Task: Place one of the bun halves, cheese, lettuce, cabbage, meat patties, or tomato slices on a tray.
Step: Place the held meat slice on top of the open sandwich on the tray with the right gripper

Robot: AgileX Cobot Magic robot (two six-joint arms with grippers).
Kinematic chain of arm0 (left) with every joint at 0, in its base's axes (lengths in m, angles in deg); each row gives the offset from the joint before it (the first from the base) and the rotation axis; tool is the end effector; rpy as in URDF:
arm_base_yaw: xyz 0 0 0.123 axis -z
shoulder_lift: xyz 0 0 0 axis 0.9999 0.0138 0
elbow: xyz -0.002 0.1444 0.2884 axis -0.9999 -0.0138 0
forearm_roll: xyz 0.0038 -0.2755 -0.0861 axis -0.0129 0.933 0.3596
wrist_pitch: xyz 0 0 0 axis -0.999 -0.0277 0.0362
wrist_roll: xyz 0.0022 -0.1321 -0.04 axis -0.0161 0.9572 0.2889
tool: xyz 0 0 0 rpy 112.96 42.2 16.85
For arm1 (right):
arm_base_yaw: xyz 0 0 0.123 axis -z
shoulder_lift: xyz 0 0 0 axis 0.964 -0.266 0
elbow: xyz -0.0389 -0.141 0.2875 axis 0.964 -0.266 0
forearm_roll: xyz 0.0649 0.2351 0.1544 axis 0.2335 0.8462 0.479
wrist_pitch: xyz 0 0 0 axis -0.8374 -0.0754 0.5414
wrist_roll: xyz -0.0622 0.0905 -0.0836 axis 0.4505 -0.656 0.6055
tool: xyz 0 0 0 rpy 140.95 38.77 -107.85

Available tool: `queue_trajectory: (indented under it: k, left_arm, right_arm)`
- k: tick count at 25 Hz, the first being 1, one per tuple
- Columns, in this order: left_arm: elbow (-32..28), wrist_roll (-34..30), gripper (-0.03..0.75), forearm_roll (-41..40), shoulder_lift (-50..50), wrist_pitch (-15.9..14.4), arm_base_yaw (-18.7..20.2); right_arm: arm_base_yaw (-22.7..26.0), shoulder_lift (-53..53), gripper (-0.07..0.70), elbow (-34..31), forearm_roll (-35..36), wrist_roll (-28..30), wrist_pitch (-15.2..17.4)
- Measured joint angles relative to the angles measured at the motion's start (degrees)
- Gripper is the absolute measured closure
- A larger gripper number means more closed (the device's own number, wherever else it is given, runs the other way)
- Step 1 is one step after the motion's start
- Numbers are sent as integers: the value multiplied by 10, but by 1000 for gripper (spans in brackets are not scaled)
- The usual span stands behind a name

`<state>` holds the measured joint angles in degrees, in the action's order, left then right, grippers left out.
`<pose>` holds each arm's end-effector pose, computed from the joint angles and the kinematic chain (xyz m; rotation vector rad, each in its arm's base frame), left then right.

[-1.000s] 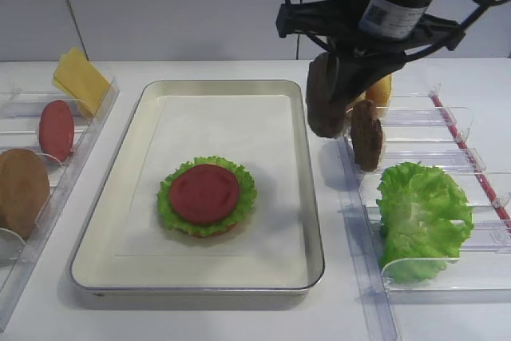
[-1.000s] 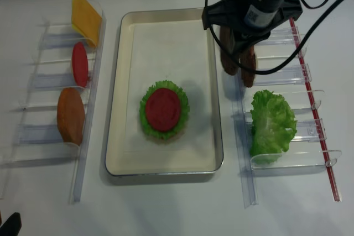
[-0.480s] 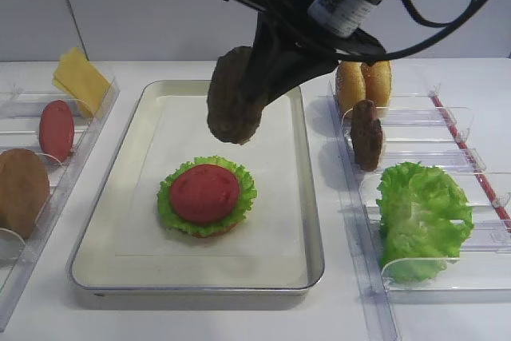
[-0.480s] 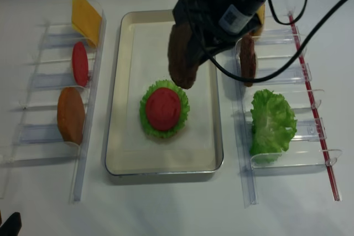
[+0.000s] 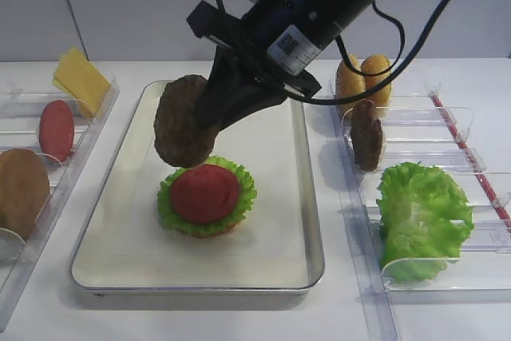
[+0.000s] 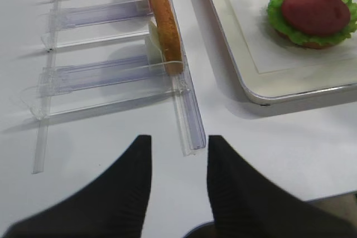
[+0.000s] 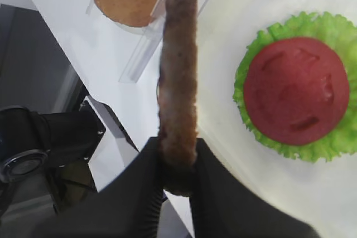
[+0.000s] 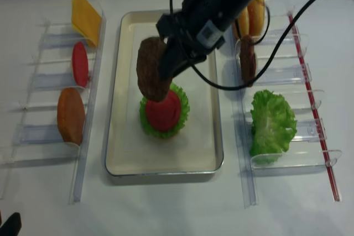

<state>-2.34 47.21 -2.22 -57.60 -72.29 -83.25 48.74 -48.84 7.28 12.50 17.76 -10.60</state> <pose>0.0214 -0.0023 0.2560 0.1199 2.1583 -0.0560 0.3453 0.2786 0.2852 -0.7949 2.6703 1.2585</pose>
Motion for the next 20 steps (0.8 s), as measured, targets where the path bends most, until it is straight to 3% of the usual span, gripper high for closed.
queue_trajectory:
  k: [11, 20]
  left_arm:
    - [0, 0, 483, 0, 0, 0, 0]
    - [0, 0, 483, 0, 0, 0, 0]
  right_arm:
    - [0, -76, 505, 0, 54, 51, -9]
    - [0, -89, 505, 0, 39, 52, -11]
